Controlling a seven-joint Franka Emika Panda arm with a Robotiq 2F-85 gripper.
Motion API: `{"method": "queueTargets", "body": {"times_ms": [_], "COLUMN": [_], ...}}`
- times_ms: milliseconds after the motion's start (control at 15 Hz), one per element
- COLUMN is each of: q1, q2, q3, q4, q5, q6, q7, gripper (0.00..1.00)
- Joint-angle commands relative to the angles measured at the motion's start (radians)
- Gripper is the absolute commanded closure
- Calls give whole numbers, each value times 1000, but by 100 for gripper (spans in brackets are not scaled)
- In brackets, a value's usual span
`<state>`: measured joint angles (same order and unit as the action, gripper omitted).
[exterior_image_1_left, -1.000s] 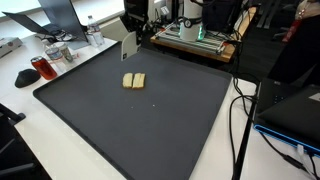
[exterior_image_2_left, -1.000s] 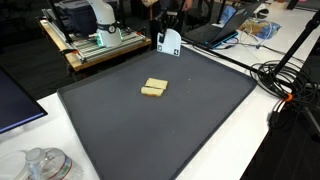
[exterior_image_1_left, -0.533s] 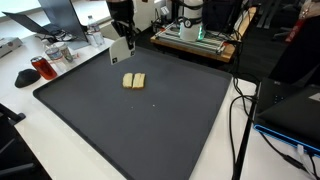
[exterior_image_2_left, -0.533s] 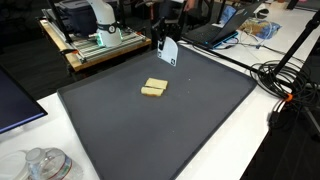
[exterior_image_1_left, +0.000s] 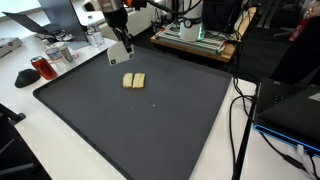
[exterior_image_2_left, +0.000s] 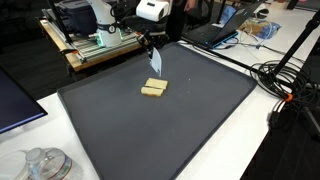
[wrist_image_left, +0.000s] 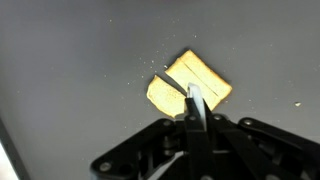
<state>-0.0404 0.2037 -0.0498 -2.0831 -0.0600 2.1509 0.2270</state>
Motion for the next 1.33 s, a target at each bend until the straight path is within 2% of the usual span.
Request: {"method": "queueTargets", "body": {"times_ms": [0,467,933,1267], "q1": [2,2,0,-5], "q2": [14,89,175,237], "q3": [-4,-5,-5,-2], "q4": [-64,-120,-109,-80], "q5": [27,52,64,82], "q6": [98,205,265,265], "q7": [0,-5,-12,-28], "gripper": [99,99,99,99]}}
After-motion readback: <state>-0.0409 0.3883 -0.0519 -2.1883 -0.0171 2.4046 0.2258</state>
